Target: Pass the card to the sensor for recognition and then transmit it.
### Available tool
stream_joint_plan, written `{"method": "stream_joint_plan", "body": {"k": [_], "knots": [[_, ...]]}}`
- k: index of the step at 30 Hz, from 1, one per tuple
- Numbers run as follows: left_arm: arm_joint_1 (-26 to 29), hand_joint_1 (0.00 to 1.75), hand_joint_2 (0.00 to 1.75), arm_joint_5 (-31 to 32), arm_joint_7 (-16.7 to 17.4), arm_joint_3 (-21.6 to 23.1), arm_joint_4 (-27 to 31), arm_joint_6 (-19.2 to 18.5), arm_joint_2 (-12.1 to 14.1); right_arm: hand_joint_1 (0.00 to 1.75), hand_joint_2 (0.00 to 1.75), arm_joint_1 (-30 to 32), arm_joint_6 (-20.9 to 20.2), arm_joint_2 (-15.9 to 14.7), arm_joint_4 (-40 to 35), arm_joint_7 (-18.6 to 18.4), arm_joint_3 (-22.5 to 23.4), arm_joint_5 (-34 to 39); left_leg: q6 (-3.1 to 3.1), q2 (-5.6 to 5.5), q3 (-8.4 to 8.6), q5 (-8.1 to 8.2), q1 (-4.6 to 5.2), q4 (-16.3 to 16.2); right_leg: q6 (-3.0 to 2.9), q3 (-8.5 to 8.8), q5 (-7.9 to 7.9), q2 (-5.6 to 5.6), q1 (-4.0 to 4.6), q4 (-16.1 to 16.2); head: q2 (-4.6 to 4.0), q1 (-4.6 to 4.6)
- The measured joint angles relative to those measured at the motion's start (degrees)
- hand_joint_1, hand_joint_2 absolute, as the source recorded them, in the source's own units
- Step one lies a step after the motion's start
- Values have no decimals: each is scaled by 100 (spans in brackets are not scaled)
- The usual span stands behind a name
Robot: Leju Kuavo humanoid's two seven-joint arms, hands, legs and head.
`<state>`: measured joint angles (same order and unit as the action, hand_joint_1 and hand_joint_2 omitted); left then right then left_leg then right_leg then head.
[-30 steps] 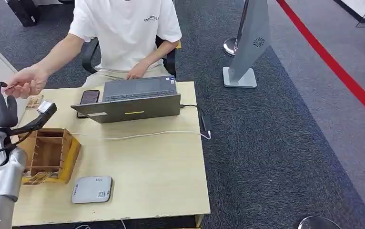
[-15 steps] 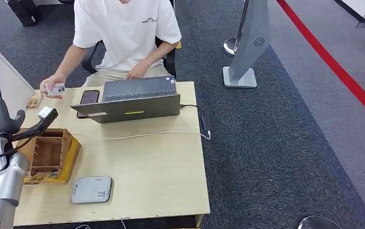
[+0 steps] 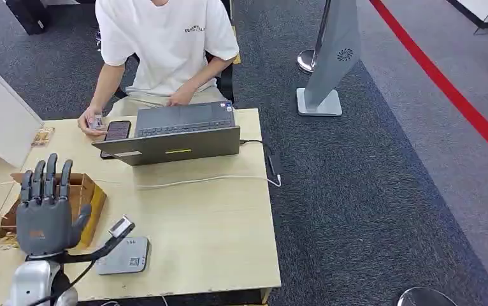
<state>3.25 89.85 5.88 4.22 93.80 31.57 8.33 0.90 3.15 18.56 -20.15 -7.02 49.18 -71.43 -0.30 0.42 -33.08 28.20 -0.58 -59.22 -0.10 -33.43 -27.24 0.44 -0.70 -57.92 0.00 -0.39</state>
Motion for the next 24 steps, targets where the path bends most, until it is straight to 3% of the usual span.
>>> {"method": "stream_joint_plan", "body": {"k": [7, 9, 11, 15, 21, 24], "knots": [[1285, 0, 175, 0, -851, 102, 996, 435, 76, 0, 175, 99, -83, 70, -227, 164, 225, 2, 0, -9, -1, 4, -2, 2, 4, 4, -6, -13, 1, 0, 0, 0], [1489, 0, 175, 0, -896, 100, 1137, 480, 79, 0, 175, 113, -87, 76, -271, 184, 249, 0, 0, -11, 1, 4, -1, 2, 4, 9, -6, -17, 1, 0, 0, 0], [1652, 0, 175, -2, -1032, 92, 1247, 518, 76, 0, 175, 123, -96, 81, -301, 197, 293, -20, 0, -11, 1, 4, -1, 2, 4, 12, -6, -17, 1, 0, 0, 0], [1962, 0, 175, -13, -1659, -154, 1341, 784, -35, 0, 175, 148, -219, 83, -378, 240, 334, -206, 1, -12, 3, 4, -1, 2, 4, 16, -6, -20, 0, 0, 0, -2], [2291, 0, 175, -20, -2098, -640, 1455, 791, -90, 0, 175, 152, -297, 81, -419, 293, 382, -452, 0, -15, 3, 3, -2, 2, 4, 16, -6, -21, 1, -1, 0, -2], [2367, 0, 175, -20, -2142, -835, 1477, 789, -118, 0, 175, 152, -297, 81, -419, 299, 441, -481, 0, -15, 3, 3, -2, 2, 4, 16, -6, -22, 1, -1, 0, -2]]}}
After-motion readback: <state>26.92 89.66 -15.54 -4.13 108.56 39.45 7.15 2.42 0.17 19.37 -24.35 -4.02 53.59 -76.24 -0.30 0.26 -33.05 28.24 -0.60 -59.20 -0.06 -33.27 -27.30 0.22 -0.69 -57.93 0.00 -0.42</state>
